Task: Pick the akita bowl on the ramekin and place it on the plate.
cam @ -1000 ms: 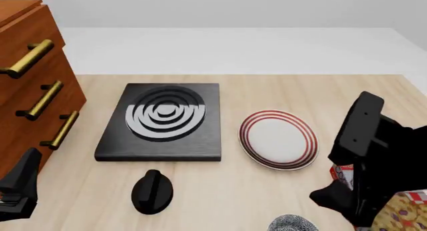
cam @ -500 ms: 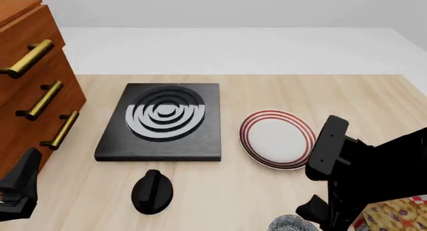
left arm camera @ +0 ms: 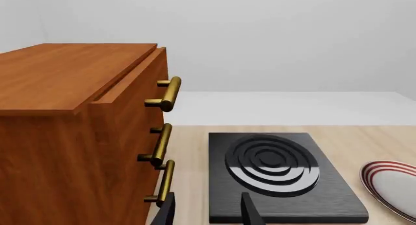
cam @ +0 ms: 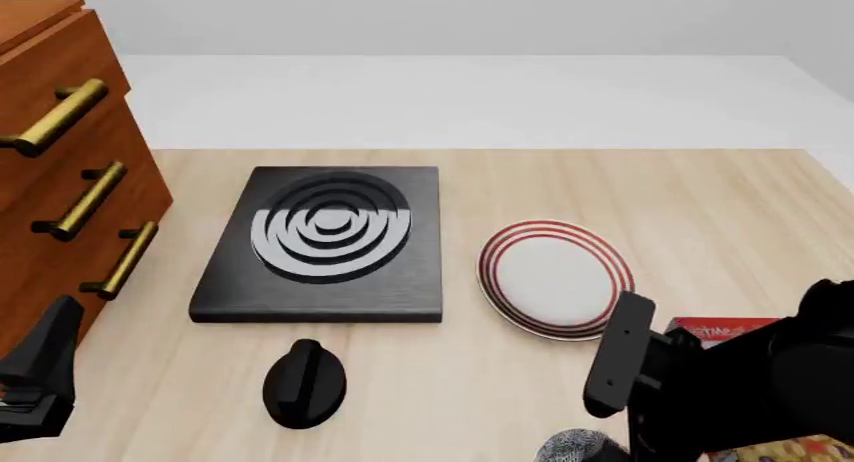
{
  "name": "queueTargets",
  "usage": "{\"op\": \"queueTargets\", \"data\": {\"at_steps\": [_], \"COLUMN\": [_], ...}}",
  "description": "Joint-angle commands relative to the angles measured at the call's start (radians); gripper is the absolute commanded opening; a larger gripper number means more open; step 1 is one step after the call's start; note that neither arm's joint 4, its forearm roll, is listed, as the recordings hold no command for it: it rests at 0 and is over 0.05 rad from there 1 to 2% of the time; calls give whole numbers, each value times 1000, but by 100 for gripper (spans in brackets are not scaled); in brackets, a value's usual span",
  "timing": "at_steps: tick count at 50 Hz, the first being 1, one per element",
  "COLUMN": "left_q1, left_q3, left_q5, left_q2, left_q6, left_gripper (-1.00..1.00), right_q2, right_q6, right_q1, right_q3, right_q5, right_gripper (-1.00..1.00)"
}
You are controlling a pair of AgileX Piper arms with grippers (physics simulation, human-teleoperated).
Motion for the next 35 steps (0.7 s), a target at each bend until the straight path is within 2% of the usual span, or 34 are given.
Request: {"op": "queueTargets", "data": {"at_steps": [1, 5, 10, 14, 18, 22, 25, 29, 35], "left_q1": [0, 0, 0, 0, 0, 0, 0, 0, 0], "left_q3": [0, 0, 0, 0, 0, 0, 0, 0, 0], "left_q5": [0, 0, 0, 0, 0, 0, 0, 0, 0], "left_q2": [0, 0, 0, 0, 0, 0, 0, 0, 0], "left_q6": [0, 0, 0, 0, 0, 0, 0, 0, 0], "left_gripper": [100, 100, 100, 100, 100, 100, 100, 100, 100], "right_q2": [23, 23, 16, 13, 4, 0, -2, 14, 39], "right_q6": [31, 62, 62, 11, 0, -40, -27, -54, -55], "right_q1": [37, 64, 61, 26, 8, -17, -5, -17, -30], "right_q3": [49, 56, 84, 111, 105, 126, 119, 159, 183], "right_q5": [-54, -64, -83, -95, -85, -94, -88, -127, -166], "right_gripper": [100, 100, 100, 100, 100, 100, 100, 100, 100]}}
